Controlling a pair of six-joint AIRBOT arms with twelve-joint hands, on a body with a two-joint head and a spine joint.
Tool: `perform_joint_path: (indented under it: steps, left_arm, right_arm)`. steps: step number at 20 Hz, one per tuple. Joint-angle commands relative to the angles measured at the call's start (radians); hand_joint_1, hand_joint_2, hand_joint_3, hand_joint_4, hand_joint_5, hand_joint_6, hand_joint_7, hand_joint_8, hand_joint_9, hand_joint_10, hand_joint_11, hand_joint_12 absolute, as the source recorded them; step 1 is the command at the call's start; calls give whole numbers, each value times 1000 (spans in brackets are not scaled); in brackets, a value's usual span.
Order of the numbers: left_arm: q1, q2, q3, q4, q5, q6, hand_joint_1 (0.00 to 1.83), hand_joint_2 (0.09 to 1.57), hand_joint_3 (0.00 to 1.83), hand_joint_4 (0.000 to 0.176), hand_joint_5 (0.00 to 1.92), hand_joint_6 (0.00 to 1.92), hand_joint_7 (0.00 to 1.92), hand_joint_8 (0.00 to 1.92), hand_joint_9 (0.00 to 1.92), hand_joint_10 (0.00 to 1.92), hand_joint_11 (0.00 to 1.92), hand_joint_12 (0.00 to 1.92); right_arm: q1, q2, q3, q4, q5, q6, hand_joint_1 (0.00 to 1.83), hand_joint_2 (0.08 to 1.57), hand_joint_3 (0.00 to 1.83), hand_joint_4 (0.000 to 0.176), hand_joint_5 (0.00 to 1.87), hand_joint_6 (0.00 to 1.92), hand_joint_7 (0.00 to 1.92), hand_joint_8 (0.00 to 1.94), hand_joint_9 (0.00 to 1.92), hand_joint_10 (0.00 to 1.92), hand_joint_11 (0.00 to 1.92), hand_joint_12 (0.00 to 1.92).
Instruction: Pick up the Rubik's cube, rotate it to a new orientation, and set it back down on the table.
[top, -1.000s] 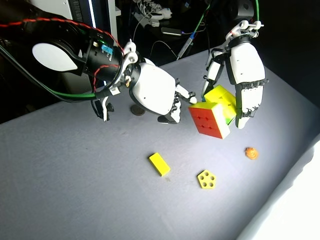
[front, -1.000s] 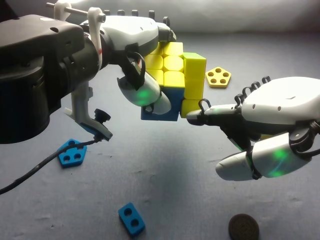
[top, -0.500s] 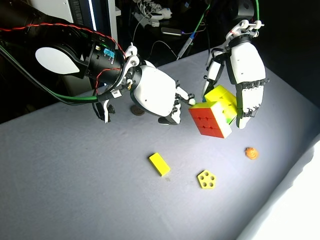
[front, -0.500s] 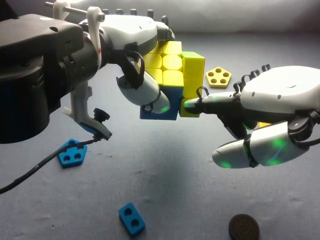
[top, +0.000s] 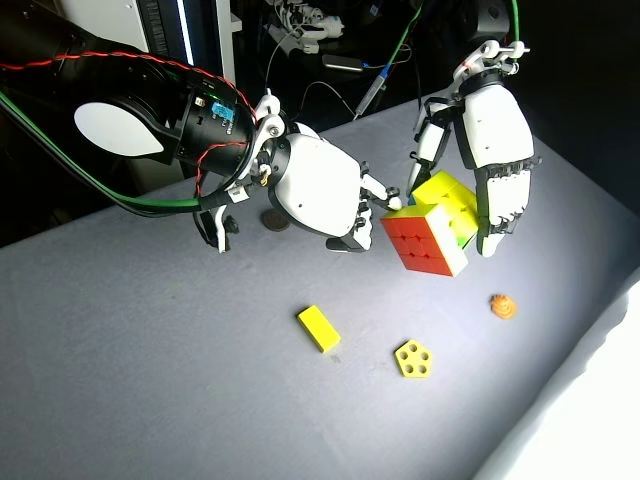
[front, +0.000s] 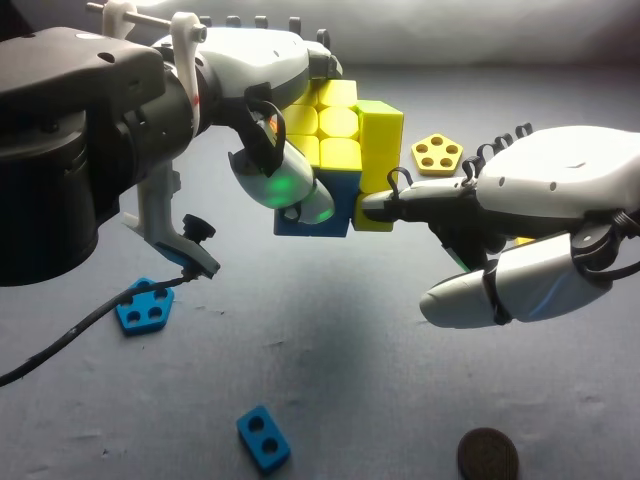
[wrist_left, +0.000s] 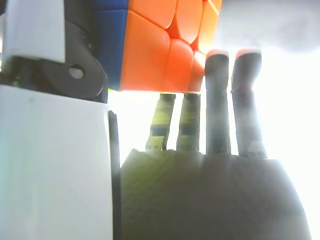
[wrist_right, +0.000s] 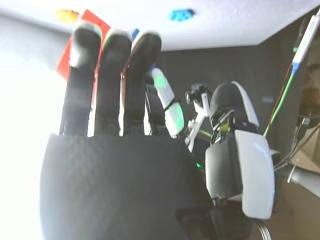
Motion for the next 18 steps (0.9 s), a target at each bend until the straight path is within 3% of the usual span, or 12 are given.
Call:
perform_joint_path:
  steps: [1, 3, 6, 13, 14, 16, 18]
  left_arm:
    - [-19, 8, -1, 50, 29, -16, 1023, 1405, 3, 9, 521, 1668, 470, 1856, 351, 1921, 386, 1921]
    - [-19, 8, -1, 51, 29, -16, 1028, 1397, 0, 19, 524, 1672, 491, 1817, 359, 1921, 394, 1921]
    - [-19, 8, -1, 51, 28, -16, 1042, 1395, 0, 0, 539, 1610, 484, 1865, 371, 1921, 402, 1921]
    - [-19, 8, -2, 51, 26, -16, 1035, 1397, 1, 0, 528, 1633, 491, 1856, 372, 1921, 391, 1921]
    - [-18, 8, -2, 51, 26, -16, 1030, 1400, 2, 7, 509, 1661, 501, 1838, 369, 1921, 394, 1921]
    - [-17, 8, -4, 51, 27, -16, 1027, 1400, 1, 18, 508, 1684, 499, 1821, 371, 1921, 400, 1921]
    - [-16, 8, -4, 51, 26, -16, 1035, 1395, 0, 10, 523, 1653, 503, 1824, 378, 1921, 400, 1921]
  right_arm:
    - [11, 1, 7, 9, 92, 0, 199, 1211, 1, 0, 115, 6, 613, 1561, 577, 1833, 549, 1921]
    - [10, -3, 8, 10, 92, 0, 210, 1208, 0, 0, 112, 4, 601, 1509, 552, 1811, 545, 1921]
    - [10, -11, 13, 10, 92, -1, 214, 1211, 0, 0, 111, 8, 604, 1513, 555, 1823, 532, 1921]
    - [7, -41, 50, 55, 89, -43, 204, 1214, 2, 0, 105, 0, 594, 1540, 534, 1811, 481, 1921]
    - [4, -44, 54, 55, 89, -44, 193, 1217, 2, 0, 110, 3, 585, 1569, 538, 1862, 565, 1921]
    - [3, -48, 59, 55, 89, -45, 192, 1220, 3, 0, 106, 1, 587, 1571, 537, 1867, 529, 1921]
    - [2, -51, 64, 55, 89, -45, 192, 1218, 1, 0, 116, 5, 593, 1539, 528, 1855, 474, 1921]
